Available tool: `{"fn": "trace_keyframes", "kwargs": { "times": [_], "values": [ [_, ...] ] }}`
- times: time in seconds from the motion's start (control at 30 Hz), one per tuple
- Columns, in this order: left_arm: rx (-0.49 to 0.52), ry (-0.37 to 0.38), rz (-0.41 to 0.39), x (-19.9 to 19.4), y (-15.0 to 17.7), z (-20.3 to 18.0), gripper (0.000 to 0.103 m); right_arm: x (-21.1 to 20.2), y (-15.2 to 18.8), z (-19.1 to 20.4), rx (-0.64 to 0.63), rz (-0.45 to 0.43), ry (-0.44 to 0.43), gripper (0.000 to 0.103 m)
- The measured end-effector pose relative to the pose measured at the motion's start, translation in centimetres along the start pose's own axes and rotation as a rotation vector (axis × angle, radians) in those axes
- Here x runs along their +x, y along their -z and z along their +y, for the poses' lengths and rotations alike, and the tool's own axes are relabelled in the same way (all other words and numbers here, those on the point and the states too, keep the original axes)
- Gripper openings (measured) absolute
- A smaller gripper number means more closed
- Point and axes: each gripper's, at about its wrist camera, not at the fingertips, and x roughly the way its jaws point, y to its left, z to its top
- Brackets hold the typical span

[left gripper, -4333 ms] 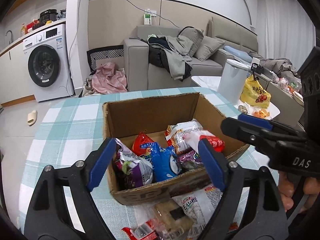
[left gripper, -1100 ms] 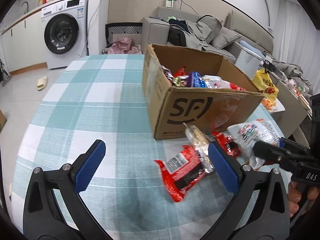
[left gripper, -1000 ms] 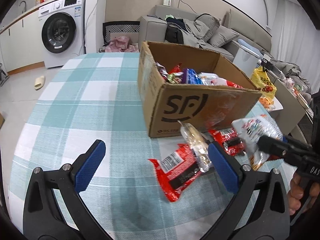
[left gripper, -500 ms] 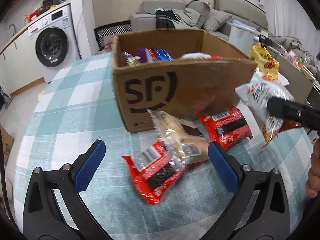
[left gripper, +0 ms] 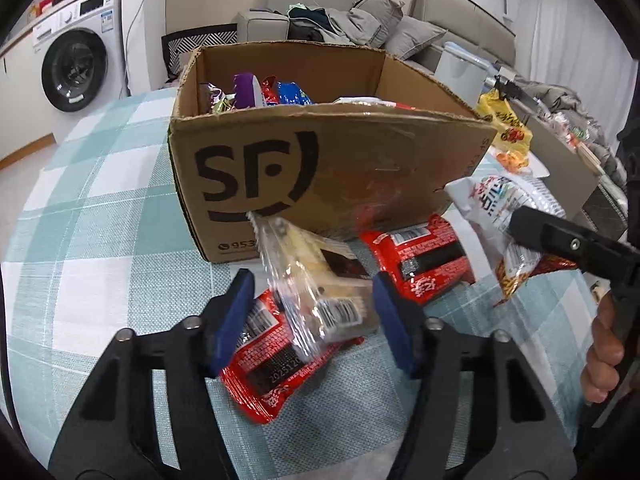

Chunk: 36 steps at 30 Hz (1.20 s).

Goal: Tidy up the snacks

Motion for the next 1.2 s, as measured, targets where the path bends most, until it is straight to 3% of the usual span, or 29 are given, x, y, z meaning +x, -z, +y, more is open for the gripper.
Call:
{"fn": "trace_keyframes", "kwargs": {
  "times": [0.2,0.47,1.2],
  "values": [
    [-0.015,0.045,-0.026,-0.5,-0.1,0.1,0.029,0.1,0.0,-0.1,-0.002,0.003,-0.001,0.057],
    [-0.002,0.096,-0.049,-1.8,0.0,-0.3,0.012,0.4,-0.1,-0.1,-0.007,0.001,0.004,0.057],
    [0.017,0.108,-0.116,-5.9,0.7,-0.5,0.012,-0.9,-0.4,0.9,-0.033,-0.038,-0.013,0.057]
  ]
}}
